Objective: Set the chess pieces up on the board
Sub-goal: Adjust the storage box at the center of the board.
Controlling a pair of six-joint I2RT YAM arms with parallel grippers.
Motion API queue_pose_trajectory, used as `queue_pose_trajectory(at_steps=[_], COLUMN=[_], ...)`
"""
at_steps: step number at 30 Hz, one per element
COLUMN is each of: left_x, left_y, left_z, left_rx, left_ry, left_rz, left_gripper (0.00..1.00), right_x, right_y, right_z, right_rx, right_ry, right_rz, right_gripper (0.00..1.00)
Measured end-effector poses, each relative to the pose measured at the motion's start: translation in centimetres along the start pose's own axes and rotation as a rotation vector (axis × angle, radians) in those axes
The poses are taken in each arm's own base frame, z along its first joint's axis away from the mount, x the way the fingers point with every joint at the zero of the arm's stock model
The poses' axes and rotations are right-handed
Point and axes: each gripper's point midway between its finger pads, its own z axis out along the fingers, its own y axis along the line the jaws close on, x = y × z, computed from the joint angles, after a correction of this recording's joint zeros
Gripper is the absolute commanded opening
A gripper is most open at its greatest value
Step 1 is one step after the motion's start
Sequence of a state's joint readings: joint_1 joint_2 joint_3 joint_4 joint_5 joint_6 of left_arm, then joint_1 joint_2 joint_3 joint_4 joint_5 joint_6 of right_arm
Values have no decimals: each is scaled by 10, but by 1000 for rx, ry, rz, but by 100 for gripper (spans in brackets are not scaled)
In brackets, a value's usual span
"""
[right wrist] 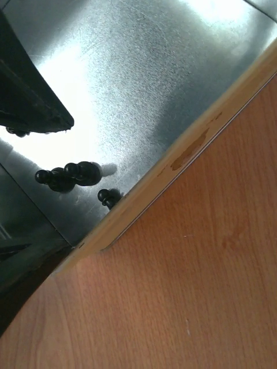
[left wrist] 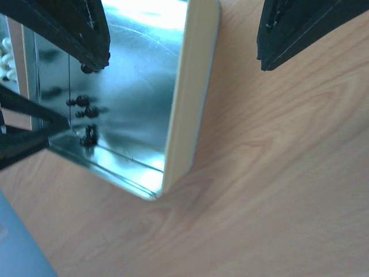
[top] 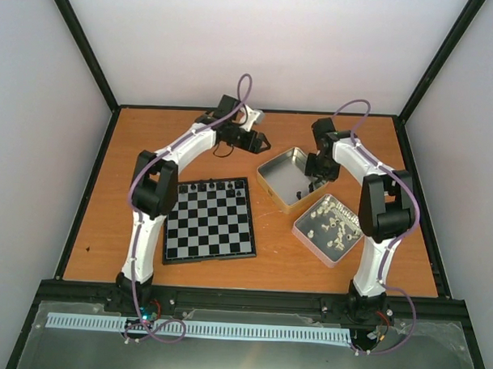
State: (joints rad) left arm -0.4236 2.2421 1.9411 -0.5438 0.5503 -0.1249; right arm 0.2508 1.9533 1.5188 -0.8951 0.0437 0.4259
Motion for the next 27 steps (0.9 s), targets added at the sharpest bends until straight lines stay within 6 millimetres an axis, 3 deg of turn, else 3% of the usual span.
queue_pose_trajectory(at_steps=[5,9,16,27], left_x=[19,41,72,109], left_y=[-12,-1,15,0], left_z=[25,43,53,54], left_rx=[14,-17,-43,15], left_ry=[69,134,229,303], left_rz=[42,27,-18,-29], left_gripper=[64,59,57,57], right_x=[-6,-10,-35,-76], right_y=[-10,-15,-13,9], right_z=[15,30,32,52], right_rx=[-12,-14,-27,-85], right_ry=[17,37,0,-39], right_rz=[17,23,23,-31], right_gripper=[50,50,50,49])
